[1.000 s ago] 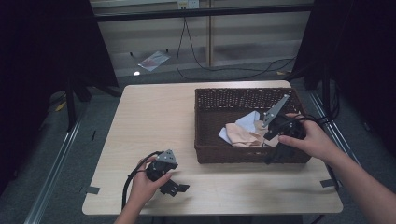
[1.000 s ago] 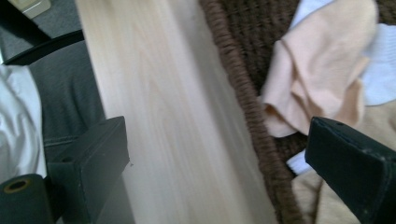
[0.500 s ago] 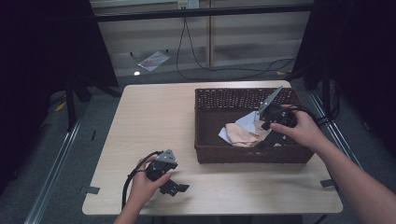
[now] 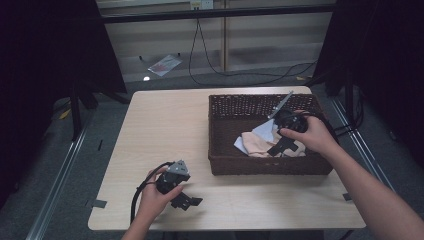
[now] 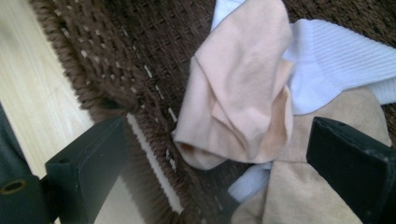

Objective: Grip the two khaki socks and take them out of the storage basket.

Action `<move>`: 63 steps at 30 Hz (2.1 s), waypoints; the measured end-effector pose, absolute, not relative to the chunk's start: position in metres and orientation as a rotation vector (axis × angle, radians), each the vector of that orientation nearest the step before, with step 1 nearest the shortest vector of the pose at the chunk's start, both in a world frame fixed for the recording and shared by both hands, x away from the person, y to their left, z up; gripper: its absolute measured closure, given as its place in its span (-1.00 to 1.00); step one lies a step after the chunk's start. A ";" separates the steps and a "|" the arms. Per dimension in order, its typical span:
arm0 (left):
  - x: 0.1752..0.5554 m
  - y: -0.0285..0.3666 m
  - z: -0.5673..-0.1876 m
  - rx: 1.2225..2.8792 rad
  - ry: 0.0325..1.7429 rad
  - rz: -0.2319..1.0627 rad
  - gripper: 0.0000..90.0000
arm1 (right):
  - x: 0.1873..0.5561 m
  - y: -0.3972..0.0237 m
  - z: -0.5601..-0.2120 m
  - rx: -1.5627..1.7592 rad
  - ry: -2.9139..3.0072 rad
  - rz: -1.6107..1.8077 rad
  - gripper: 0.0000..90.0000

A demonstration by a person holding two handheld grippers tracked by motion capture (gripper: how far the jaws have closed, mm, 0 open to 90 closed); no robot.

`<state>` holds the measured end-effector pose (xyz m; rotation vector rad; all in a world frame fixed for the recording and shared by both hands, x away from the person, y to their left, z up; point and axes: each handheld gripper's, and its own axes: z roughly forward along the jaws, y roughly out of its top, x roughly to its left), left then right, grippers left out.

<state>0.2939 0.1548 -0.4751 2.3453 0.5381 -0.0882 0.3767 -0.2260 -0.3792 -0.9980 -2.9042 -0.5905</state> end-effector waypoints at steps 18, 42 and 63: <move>0.294 0.155 -0.475 2.354 0.538 -0.085 -0.94 | 0.396 -0.223 -0.404 -1.145 -2.891 -0.597 -0.79; 0.294 0.156 -0.475 2.353 0.538 -0.080 -0.94 | 0.408 -0.209 -0.430 -1.145 -2.904 -0.595 -0.17; 0.294 0.156 -0.476 2.345 0.546 -0.089 -0.94 | 0.415 -0.207 -0.439 -1.109 -2.864 -0.576 0.92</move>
